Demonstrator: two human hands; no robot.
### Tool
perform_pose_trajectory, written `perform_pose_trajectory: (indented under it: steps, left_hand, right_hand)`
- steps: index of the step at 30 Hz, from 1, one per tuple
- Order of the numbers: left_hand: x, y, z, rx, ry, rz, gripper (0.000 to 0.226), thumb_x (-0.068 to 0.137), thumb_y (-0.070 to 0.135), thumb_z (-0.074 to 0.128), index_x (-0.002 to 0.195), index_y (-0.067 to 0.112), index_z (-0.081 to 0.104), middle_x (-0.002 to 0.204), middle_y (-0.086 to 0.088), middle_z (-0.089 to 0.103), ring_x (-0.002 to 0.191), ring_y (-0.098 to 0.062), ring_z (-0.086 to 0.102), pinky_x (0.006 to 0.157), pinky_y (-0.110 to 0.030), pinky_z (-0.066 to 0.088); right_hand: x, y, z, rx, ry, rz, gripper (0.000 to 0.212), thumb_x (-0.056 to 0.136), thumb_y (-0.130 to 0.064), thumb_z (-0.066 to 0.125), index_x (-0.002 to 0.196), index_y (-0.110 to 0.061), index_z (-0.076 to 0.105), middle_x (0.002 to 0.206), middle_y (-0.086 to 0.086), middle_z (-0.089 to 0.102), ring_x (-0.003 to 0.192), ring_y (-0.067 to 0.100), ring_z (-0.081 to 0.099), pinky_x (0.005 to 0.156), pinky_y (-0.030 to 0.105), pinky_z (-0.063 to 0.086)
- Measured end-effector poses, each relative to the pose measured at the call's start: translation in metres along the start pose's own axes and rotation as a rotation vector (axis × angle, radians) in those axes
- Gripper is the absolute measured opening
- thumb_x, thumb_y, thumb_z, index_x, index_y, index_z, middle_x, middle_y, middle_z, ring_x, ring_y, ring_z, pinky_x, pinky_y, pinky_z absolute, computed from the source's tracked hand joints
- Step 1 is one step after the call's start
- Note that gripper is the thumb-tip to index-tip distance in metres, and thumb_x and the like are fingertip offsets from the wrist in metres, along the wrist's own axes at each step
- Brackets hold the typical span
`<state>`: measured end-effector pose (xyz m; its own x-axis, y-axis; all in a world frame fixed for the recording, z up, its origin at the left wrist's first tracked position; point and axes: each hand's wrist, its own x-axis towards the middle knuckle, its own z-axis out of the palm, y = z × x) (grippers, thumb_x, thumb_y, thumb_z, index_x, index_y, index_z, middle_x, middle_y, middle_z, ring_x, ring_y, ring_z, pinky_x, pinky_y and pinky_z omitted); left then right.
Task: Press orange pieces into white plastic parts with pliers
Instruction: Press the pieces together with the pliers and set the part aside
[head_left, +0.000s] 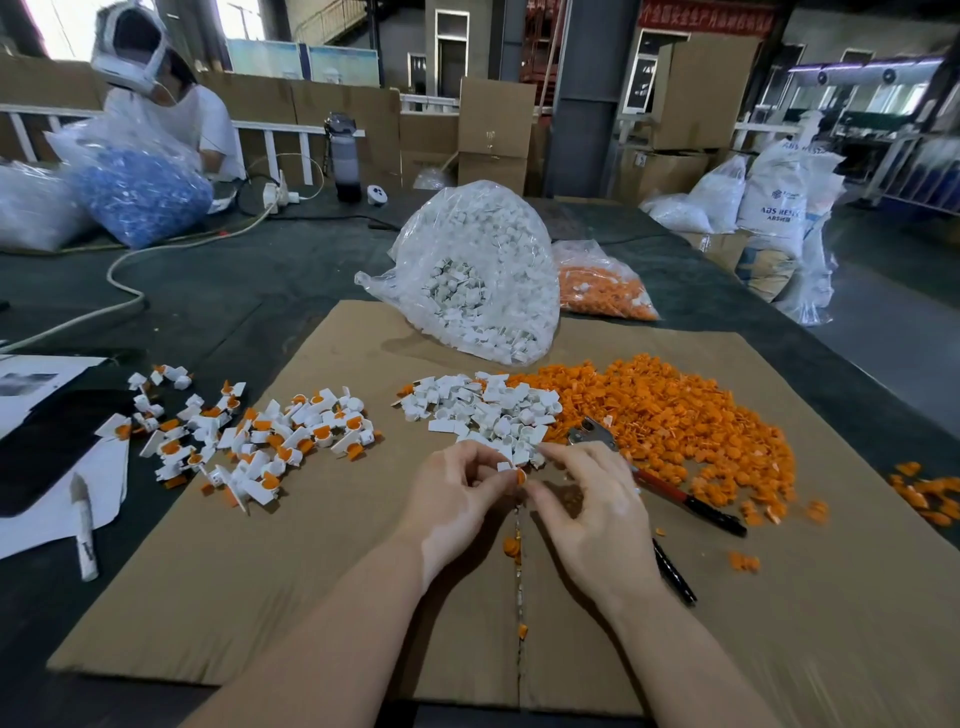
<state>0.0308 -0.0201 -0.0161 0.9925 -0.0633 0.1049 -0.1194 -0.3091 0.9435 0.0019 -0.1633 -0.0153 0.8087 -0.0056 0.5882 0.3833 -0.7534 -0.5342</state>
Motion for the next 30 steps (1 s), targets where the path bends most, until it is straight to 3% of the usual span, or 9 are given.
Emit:
perform_pose_trajectory:
  steps: [3, 7, 12, 15, 18, 21, 24, 27, 30]
  left_hand:
    - [0.003, 0.0, 0.001, -0.045, 0.011, -0.037, 0.005, 0.083, 0.015, 0.068, 0.085, 0.013, 0.064, 0.062, 0.005, 0.063, 0.055, 0.0, 0.055, 0.055, -0.008, 0.04]
    - [0.008, 0.001, 0.003, -0.073, 0.032, -0.076, 0.003, 0.084, 0.017, 0.068, 0.085, 0.015, 0.065, 0.064, 0.006, 0.067, 0.059, 0.001, 0.059, 0.057, -0.008, 0.042]
    - [0.011, 0.005, 0.004, -0.225, 0.057, -0.167, 0.006, 0.084, 0.011, 0.067, 0.089, 0.009, 0.064, 0.073, -0.004, 0.071, 0.06, -0.004, 0.067, 0.055, -0.009, 0.048]
    - [0.011, 0.01, 0.004, -0.328, 0.063, -0.23, 0.01, 0.084, 0.01, 0.068, 0.09, 0.005, 0.064, 0.076, -0.009, 0.071, 0.06, -0.01, 0.066, 0.056, -0.017, 0.052]
    - [0.012, 0.013, 0.003, -0.391, 0.07, -0.257, 0.008, 0.084, 0.009, 0.068, 0.088, 0.005, 0.062, 0.067, -0.006, 0.066, 0.048, -0.002, 0.059, 0.043, -0.014, 0.044]
    - [0.013, 0.015, 0.002, -0.455, 0.085, -0.271, 0.006, 0.084, 0.006, 0.067, 0.085, 0.003, 0.061, 0.057, -0.003, 0.062, 0.041, -0.001, 0.053, 0.038, -0.014, 0.039]
    - [0.014, 0.014, 0.0, -0.448, 0.097, -0.272, 0.006, 0.085, 0.007, 0.065, 0.084, 0.003, 0.061, 0.055, -0.001, 0.062, 0.045, -0.006, 0.053, 0.043, -0.018, 0.04]
    - [0.015, 0.012, -0.001, -0.447, 0.111, -0.277, 0.006, 0.087, 0.007, 0.064, 0.09, 0.002, 0.062, 0.062, -0.005, 0.062, 0.05, -0.009, 0.053, 0.051, -0.021, 0.041]
    - [0.017, 0.011, -0.001, -0.448, 0.129, -0.292, 0.003, 0.087, 0.005, 0.063, 0.088, 0.002, 0.062, 0.06, -0.004, 0.062, 0.045, -0.004, 0.054, 0.047, -0.017, 0.042]
  right_hand:
    - [0.004, 0.006, -0.012, -0.338, -0.018, 0.242, 0.041, 0.087, -0.028, 0.062, 0.124, -0.012, 0.056, 0.117, 0.006, 0.055, 0.111, 0.023, 0.048, 0.093, 0.035, 0.034]
    - [0.017, 0.015, -0.032, -0.632, -0.362, 0.565, 0.042, 0.087, -0.043, 0.048, 0.122, -0.019, 0.047, 0.133, 0.008, 0.036, 0.125, 0.026, 0.03, 0.105, 0.045, 0.023]
    - [0.023, 0.017, -0.037, -0.774, -0.405, 0.477, 0.042, 0.088, -0.049, 0.046, 0.116, -0.018, 0.047, 0.126, 0.007, 0.04, 0.119, 0.026, 0.036, 0.101, 0.042, 0.028]
    - [0.027, 0.012, -0.041, -0.674, -0.389, 0.425, 0.034, 0.09, -0.045, 0.045, 0.108, -0.016, 0.043, 0.116, 0.006, 0.05, 0.109, 0.025, 0.046, 0.087, 0.036, 0.038]
    - [0.035, 0.001, -0.044, -0.46, -0.42, 0.412, 0.025, 0.092, -0.041, 0.044, 0.095, -0.016, 0.041, 0.096, 0.003, 0.053, 0.088, 0.024, 0.051, 0.065, 0.032, 0.037]
    - [0.043, -0.012, -0.046, -0.143, -0.553, 0.449, 0.025, 0.089, -0.038, 0.049, 0.087, -0.013, 0.052, 0.08, 0.001, 0.053, 0.072, 0.022, 0.055, 0.06, 0.03, 0.036]
    - [0.045, -0.023, -0.045, 0.113, -0.708, 0.492, 0.025, 0.086, -0.031, 0.054, 0.07, -0.011, 0.053, 0.064, 0.006, 0.047, 0.056, 0.019, 0.042, 0.058, 0.031, 0.03]
    - [0.047, -0.029, -0.046, 0.178, -0.78, 0.537, 0.025, 0.088, -0.03, 0.053, 0.069, -0.013, 0.05, 0.055, 0.001, 0.043, 0.048, 0.015, 0.037, 0.052, 0.028, 0.029]
    - [0.049, -0.03, -0.048, 0.206, -0.824, 0.574, 0.028, 0.09, -0.029, 0.051, 0.067, -0.013, 0.047, 0.043, -0.007, 0.042, 0.039, 0.01, 0.038, 0.045, 0.022, 0.031]
